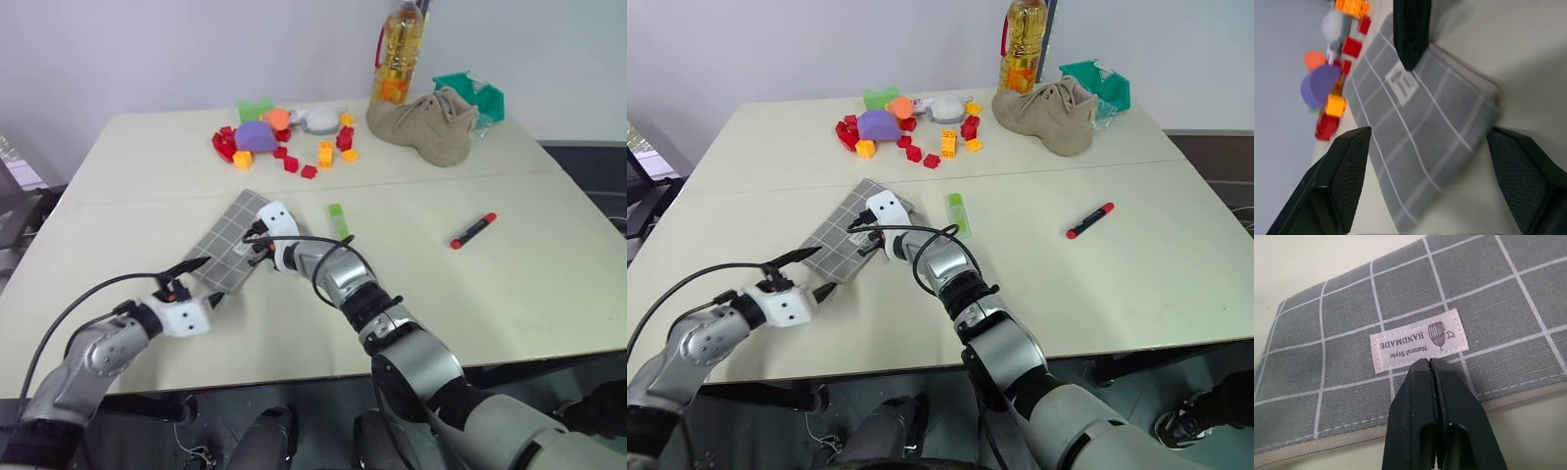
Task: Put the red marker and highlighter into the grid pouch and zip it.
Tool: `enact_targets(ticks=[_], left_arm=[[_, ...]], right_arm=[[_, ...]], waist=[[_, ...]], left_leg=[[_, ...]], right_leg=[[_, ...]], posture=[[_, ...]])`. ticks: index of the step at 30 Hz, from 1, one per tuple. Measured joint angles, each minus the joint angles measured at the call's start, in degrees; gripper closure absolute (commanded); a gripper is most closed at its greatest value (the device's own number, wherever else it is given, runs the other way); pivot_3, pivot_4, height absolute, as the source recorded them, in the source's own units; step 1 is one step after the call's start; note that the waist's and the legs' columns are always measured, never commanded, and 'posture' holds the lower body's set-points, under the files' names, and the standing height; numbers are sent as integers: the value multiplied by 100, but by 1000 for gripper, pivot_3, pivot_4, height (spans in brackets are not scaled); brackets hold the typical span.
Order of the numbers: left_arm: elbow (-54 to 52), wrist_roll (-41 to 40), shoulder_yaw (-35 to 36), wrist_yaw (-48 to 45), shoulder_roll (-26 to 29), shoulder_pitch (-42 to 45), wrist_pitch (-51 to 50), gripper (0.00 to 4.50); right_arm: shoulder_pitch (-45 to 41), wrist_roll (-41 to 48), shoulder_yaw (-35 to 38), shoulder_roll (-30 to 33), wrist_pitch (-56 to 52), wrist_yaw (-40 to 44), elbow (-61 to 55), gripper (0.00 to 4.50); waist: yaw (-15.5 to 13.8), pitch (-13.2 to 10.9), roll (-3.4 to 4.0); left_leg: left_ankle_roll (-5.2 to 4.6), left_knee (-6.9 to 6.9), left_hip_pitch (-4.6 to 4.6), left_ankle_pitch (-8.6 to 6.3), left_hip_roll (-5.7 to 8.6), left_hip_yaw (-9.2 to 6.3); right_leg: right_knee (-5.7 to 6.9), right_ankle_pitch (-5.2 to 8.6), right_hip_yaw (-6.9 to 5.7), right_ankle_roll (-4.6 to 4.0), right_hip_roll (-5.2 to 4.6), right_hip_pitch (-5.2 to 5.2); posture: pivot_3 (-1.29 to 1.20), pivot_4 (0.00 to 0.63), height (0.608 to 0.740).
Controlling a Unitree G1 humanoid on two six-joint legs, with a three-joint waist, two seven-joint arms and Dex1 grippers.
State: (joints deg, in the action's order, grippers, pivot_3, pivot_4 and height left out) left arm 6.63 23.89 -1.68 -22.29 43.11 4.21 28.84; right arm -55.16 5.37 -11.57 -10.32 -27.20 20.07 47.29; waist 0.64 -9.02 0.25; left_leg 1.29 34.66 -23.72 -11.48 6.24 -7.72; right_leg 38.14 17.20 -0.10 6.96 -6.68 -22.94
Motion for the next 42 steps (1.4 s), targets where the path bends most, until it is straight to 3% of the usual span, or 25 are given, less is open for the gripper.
enact_targets(ticks=[5,6,8,14,22,26,29,32,35,42], left_arm=[[497,383,-387,213,-115,654,90,539],[597,423,-435,261,-157,755,95,787],[811,427,-500,314,-242,892,122,1426],[884,209,-475,328,-319,944,135,4460],[240,-552,-161,209,-600,368,-383,4460],[-487,-1041,76,192,-895,-151,-806,4500],[-1049,-1303,303,235,-1024,-440,-1021,4500],[-1677,-1512,383,318,-1347,-752,-1209,4500],[-2011,-1630,396,316,-1447,-1024,-1319,4500],[-2151,-1709,384,164,-1486,-1078,-1365,4500]], right_arm=[[-1,9,18,0,3,-37,-4,4445],[-1,11,16,0,2,-51,-4,4488],[1,22,17,0,2,-62,-12,4500],[23,140,146,5,2,-57,-206,4500],[507,254,197,219,131,224,-1737,4500],[1003,278,121,872,-60,617,-2902,3193],[1255,316,231,1375,-421,821,-3546,1467],[1462,432,272,1956,-960,1045,-4054,82],[1533,433,409,2279,-1263,1045,-4164,82],[1414,437,402,2183,-1321,957,-4029,82]], waist=[[2,1,1],[2,1,1],[12,1,1],[42,-1,3],[78,0,1],[76,0,-2],[58,0,-2],[53,0,-2],[58,0,-3],[44,-1,-3]], left_leg=[[0,-1,10,1,0,-1],[0,-1,14,0,0,-2],[0,-1,17,0,0,-2],[1,-10,17,1,0,-2],[6,-48,10,5,-1,5],[11,-43,-19,9,-2,5],[13,-43,-19,11,-3,5],[12,-44,-21,11,-2,6],[13,-44,-22,11,-6,6],[13,-43,-21,12,-4,6]], right_leg=[[1,0,0,0,0,10],[1,0,0,1,0,16],[1,0,0,1,0,18],[1,0,2,1,-1,13],[-8,2,10,2,-6,-13],[-6,1,10,2,-7,-26],[-4,0,10,0,-4,-18],[-9,1,11,0,-6,-16],[-8,1,11,-2,-2,-18],[-11,-2,11,-6,0,-17]], posture=[[0,150,740],[0,150,740],[0,150,740],[0,150,740],[0,150,740],[0,150,740],[0,150,740],[0,150,740],[0,150,740],[0,150,740]])
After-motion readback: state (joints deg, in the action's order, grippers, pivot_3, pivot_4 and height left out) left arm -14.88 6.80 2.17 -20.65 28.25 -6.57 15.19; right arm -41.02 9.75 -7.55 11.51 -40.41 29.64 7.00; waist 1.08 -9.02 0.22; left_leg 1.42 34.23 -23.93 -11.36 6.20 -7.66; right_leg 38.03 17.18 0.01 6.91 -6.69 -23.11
